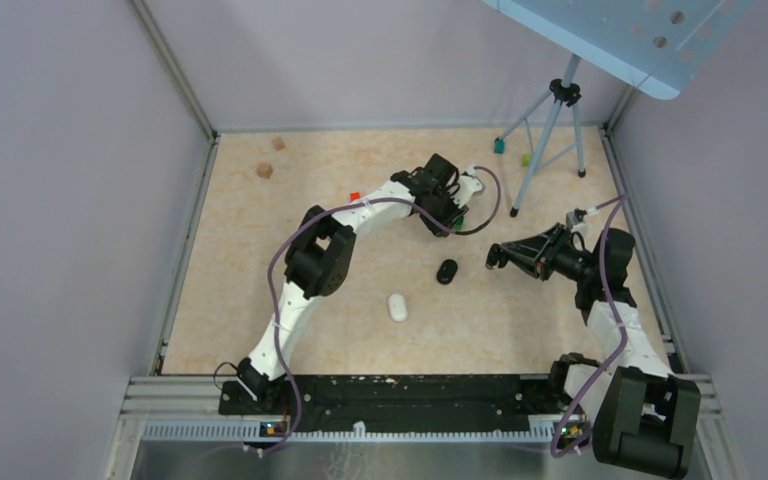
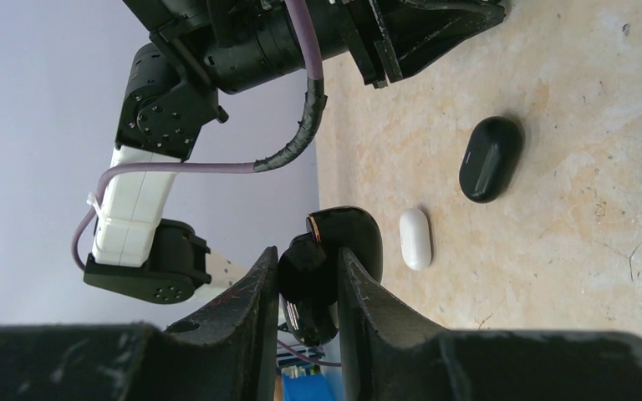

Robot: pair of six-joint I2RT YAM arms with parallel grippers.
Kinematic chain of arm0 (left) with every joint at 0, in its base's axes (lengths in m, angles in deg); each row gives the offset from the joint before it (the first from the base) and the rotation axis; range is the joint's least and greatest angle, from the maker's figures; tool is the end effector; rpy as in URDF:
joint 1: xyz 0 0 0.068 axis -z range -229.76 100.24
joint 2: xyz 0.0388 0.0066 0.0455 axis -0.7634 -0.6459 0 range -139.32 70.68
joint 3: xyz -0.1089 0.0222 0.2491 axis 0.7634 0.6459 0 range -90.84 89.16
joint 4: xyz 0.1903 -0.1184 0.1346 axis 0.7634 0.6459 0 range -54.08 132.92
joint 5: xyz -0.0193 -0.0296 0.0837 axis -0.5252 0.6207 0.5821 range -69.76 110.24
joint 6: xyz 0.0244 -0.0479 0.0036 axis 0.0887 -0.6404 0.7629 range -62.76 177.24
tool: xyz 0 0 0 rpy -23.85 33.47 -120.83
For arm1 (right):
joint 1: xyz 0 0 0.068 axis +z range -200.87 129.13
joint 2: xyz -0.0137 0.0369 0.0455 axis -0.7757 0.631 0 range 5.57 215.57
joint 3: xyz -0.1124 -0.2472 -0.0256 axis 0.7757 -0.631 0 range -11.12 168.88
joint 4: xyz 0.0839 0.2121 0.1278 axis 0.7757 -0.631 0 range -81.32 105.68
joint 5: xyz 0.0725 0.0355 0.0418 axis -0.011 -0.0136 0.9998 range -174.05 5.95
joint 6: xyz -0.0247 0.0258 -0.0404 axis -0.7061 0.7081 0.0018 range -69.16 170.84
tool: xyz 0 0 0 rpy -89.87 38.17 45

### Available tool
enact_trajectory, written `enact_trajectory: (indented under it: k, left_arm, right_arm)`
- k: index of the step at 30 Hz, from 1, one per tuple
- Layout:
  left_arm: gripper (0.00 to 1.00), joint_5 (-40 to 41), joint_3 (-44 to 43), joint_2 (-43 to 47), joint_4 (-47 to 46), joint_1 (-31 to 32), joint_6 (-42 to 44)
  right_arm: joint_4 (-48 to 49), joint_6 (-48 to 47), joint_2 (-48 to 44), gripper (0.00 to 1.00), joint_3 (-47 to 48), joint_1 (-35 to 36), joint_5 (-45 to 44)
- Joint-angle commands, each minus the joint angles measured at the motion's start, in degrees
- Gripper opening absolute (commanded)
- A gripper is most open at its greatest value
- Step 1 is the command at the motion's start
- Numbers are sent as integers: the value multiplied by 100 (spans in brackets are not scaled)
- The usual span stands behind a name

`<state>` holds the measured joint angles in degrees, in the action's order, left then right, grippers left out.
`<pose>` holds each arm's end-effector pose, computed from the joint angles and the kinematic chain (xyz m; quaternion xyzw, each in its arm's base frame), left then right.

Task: Insert the wireless bluetooth earbuds into the charging case
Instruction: Pick up the right earbud from the center of the board.

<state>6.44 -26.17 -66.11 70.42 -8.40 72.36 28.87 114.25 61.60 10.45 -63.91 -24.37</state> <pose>0.3870 -0.3521 0.1706 0.4802 0.8196 -0.1779 0.2569 0.1962 -0.0138 0.2098 0.2225 0.7363 0.5800 0.2682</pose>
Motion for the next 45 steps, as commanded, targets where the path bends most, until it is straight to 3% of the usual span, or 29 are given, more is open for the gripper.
enact_trajectory:
  k: [1,19,26,32,40,45]
  left_arm:
    - [42,-86,-117,-156,-66,39,18]
    - [46,7,-130,-317,-58,49,106]
    - [36,-97,-125,-311,16,49,106]
    - [17,-104,-130,-276,35,47,115]
    - [12,76,-85,293,46,43,-53]
    - [7,-22,477,1033,-438,7,-216]
  right_arm:
    - [114,-75,0,0,337,-56,70]
    - [114,-72,-12,0,332,-53,78]
    - [105,-64,-31,0,327,-56,79]
    - [104,-59,-48,0,314,-54,70]
    - [67,-110,-28,0,301,-57,44]
    - [25,-173,-48,0,243,-51,30]
